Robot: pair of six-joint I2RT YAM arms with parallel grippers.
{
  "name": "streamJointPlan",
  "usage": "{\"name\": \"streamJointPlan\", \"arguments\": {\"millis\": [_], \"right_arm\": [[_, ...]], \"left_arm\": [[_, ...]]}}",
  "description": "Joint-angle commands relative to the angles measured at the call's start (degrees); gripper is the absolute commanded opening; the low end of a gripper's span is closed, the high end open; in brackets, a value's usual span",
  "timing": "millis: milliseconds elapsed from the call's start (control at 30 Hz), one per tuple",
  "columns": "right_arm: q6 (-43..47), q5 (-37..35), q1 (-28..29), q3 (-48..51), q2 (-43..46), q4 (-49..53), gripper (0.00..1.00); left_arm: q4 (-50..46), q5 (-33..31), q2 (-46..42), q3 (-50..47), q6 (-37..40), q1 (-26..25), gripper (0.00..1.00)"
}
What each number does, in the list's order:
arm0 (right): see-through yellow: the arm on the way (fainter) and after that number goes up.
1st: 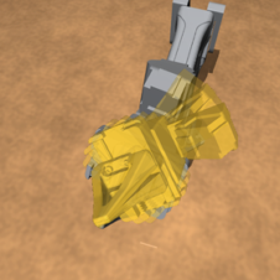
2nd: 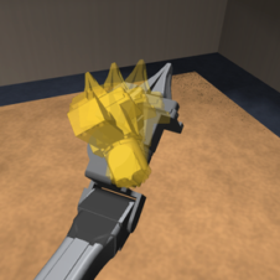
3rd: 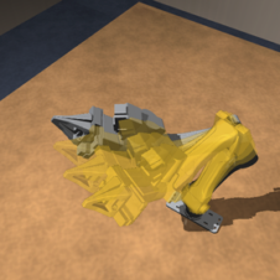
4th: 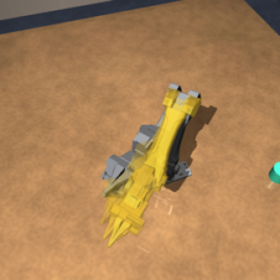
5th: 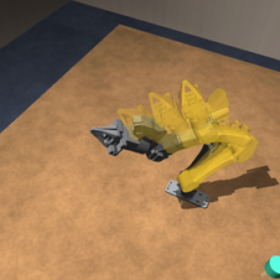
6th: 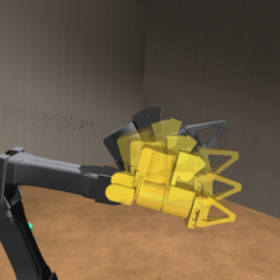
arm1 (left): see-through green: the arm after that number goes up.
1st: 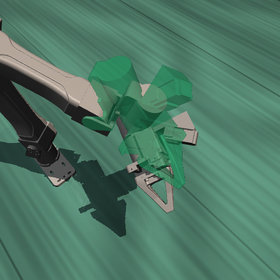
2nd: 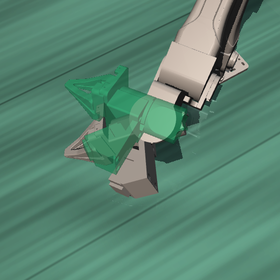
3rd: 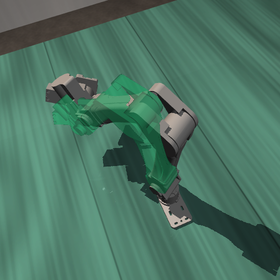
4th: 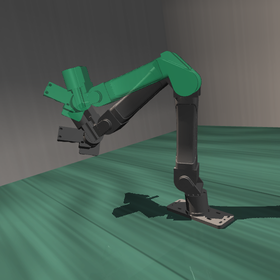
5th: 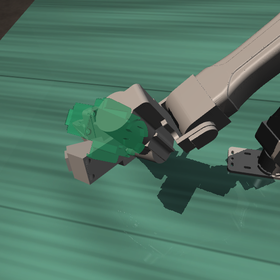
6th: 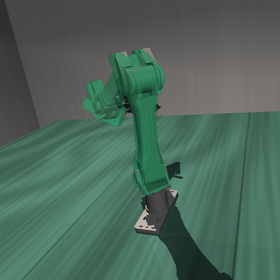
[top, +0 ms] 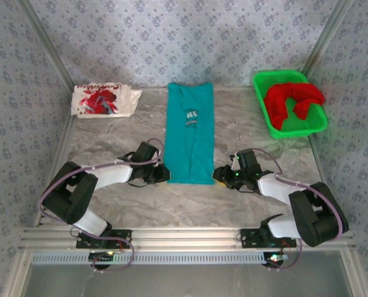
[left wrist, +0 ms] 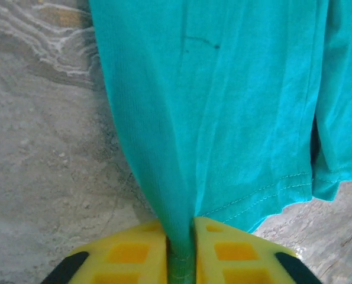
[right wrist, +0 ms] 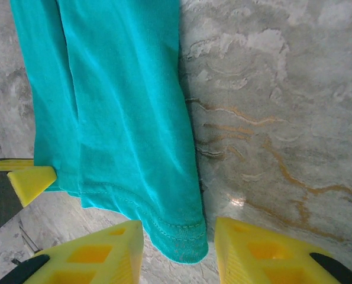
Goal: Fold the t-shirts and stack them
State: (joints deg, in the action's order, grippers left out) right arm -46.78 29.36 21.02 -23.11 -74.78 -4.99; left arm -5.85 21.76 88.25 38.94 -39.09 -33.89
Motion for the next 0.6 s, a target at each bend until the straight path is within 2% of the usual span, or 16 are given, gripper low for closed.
{"name": "streamJointPlan", "arguments": {"millis": [0, 167, 567], "right_arm": [[-0.4, -0.5, -1.0, 1.0, 1.7, 0.4, 0.4], [-0.3, 3.2, -1.3, -0.4, -2.3, -0.5, 0.43], [-2.8, 4.3, 4.2, -3.6, -8.3, -5.3, 0.43]], "left_arm": [[-1.5, -0.7, -0.2, 2.2, 1.1, -0.5, 0.1], [-1.6, -0.9, -0.4, 2.3, 1.1, -0.5, 0.0], [-1.6, -0.9, -0.6, 2.2, 1.0, -0.7, 0.0]]}}
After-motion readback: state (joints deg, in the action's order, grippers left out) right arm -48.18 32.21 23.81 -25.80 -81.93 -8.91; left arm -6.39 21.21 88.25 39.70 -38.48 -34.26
